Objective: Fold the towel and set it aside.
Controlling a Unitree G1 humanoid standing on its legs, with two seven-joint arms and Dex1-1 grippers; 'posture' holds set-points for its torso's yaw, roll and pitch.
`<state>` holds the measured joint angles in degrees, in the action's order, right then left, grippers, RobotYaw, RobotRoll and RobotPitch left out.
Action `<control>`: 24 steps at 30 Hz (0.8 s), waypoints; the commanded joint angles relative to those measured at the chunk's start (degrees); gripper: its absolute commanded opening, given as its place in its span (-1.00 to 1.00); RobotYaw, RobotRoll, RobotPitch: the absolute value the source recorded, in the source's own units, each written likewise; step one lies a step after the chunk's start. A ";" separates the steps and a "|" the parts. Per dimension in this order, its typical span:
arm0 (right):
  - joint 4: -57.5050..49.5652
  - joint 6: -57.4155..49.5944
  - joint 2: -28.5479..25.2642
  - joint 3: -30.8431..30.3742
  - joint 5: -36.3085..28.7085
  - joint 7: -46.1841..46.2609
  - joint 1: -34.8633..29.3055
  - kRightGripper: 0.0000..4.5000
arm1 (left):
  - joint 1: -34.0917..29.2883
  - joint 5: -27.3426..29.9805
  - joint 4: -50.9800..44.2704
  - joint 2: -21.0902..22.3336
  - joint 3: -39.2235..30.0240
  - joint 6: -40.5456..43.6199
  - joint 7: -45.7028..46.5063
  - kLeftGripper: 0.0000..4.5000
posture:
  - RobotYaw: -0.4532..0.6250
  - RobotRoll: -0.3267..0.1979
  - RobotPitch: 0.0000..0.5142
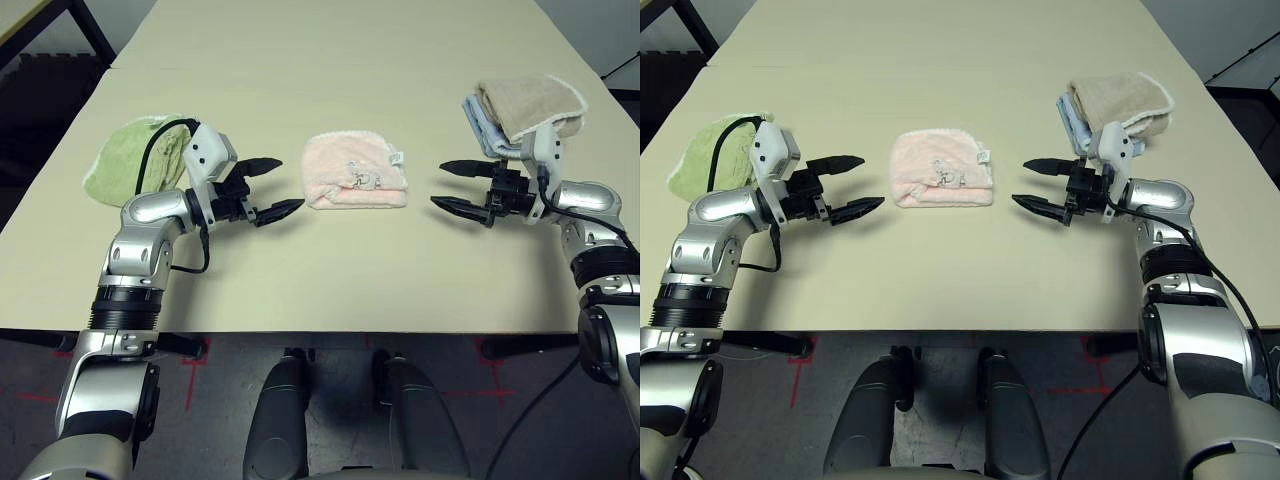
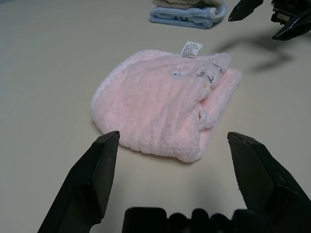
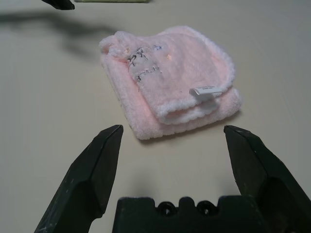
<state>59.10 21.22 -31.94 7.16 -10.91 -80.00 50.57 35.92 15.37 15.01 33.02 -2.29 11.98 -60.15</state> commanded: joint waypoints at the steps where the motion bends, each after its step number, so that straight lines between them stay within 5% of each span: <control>1: 0.06 0.08 0.09 -0.09 -0.17 0.41 -1.03 0.98 | -0.15 2.27 -0.68 0.88 -0.06 5.50 -0.79 1.00 | -0.11 0.25 -0.53; 7: -0.73 -0.27 0.73 -0.18 -0.44 0.63 -1.00 0.98 | 8.67 13.23 6.38 -1.11 -4.86 32.50 2.59 1.00 | -0.13 0.25 -0.54; 13: -2.65 -1.17 0.33 0.00 -1.22 0.03 -1.64 0.98 | 17.18 12.74 18.76 -2.58 -4.32 41.33 4.74 1.00 | -0.16 0.25 -0.47; 24: -5.61 -2.97 0.53 -0.14 -2.03 -0.24 -2.89 0.98 | 20.48 10.60 26.72 -4.39 -1.39 48.47 5.28 1.00 | -0.15 0.25 -0.34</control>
<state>54.53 18.55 -31.11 7.17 -12.30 -79.95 48.65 56.16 26.78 41.19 28.83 -4.74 59.08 -54.60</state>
